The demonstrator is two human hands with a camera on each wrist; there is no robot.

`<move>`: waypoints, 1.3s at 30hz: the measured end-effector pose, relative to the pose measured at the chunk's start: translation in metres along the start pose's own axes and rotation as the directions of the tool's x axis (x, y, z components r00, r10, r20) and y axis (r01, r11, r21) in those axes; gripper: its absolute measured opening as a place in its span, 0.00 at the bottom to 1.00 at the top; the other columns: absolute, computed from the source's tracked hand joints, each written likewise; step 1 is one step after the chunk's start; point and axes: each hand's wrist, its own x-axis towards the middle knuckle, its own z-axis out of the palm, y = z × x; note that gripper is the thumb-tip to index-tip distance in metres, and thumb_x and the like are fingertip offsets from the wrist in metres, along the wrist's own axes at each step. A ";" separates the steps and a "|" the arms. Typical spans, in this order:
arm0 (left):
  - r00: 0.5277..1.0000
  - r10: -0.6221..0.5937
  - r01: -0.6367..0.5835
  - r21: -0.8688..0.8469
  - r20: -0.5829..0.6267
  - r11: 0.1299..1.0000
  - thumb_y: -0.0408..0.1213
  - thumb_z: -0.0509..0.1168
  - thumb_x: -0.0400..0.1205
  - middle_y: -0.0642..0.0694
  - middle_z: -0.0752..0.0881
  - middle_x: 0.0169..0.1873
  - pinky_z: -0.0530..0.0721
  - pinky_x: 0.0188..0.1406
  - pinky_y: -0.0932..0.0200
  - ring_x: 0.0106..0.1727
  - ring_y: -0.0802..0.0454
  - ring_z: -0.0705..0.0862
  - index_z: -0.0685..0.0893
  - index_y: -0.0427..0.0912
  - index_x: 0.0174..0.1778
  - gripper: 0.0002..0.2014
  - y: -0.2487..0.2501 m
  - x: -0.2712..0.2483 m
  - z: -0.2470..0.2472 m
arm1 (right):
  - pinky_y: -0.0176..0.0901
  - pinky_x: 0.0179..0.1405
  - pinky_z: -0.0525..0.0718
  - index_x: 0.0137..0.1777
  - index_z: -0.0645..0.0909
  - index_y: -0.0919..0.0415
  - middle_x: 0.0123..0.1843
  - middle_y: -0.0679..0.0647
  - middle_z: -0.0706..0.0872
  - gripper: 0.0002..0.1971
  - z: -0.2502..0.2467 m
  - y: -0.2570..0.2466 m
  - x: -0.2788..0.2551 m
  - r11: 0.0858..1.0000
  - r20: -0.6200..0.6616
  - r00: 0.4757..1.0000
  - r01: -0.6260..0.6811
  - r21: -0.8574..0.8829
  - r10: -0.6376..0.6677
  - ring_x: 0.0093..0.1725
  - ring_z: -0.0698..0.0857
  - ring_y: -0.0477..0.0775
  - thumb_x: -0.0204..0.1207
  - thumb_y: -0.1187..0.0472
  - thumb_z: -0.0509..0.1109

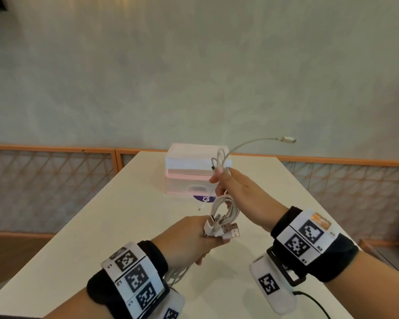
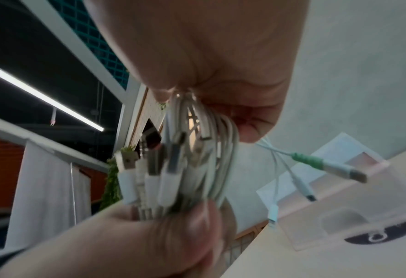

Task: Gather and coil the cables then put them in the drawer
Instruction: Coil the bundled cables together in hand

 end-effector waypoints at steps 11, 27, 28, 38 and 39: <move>0.996 -0.044 0.037 0.097 0.075 0.995 0.54 0.65 0.80 0.54 0.77 0.23 0.78 0.31 0.61 0.23 0.54 0.77 0.71 0.52 0.31 0.16 0.001 0.001 0.006 | 0.44 0.40 0.76 0.52 0.76 0.62 0.35 0.49 0.79 0.14 -0.010 0.007 0.006 0.978 0.173 0.984 0.000 -0.209 0.037 0.34 0.78 0.50 0.82 0.51 0.58; 0.993 0.075 0.024 -0.786 0.090 0.618 0.47 0.62 0.80 0.50 0.63 0.15 0.66 0.22 0.63 0.15 0.55 0.63 0.75 0.48 0.26 0.16 0.002 -0.007 0.009 | 0.45 0.34 0.77 0.34 0.76 0.60 0.27 0.53 0.75 0.31 -0.029 0.037 0.004 0.962 -0.070 0.961 -0.261 0.086 0.267 0.27 0.75 0.52 0.76 0.32 0.50; 0.996 0.056 0.025 -0.824 0.068 0.567 0.48 0.62 0.80 0.51 0.63 0.15 0.64 0.24 0.62 0.14 0.55 0.63 0.74 0.46 0.27 0.16 0.001 -0.005 0.008 | 0.45 0.34 0.76 0.33 0.75 0.60 0.27 0.52 0.75 0.28 -0.031 0.039 0.002 0.972 -0.154 0.962 -0.216 0.092 0.228 0.27 0.75 0.52 0.78 0.35 0.52; 0.999 -0.020 0.049 -0.877 0.045 0.478 0.53 0.63 0.79 0.52 0.62 0.14 0.62 0.32 0.55 0.15 0.56 0.63 0.72 0.42 0.32 0.19 0.003 0.003 0.012 | 0.41 0.79 0.59 0.80 0.56 0.52 0.78 0.42 0.63 0.41 -0.024 0.040 -0.007 0.694 0.050 0.874 0.418 -0.586 -0.484 0.80 0.60 0.48 0.69 0.59 0.72; 0.998 0.009 0.052 -0.867 0.065 0.496 0.53 0.62 0.79 0.52 0.62 0.14 0.62 0.32 0.55 0.15 0.56 0.64 0.72 0.43 0.31 0.18 0.006 0.002 0.014 | 0.45 0.79 0.61 0.78 0.60 0.51 0.77 0.41 0.65 0.37 -0.021 0.043 -0.001 0.731 0.065 0.890 0.411 -0.545 -0.452 0.79 0.62 0.49 0.70 0.60 0.72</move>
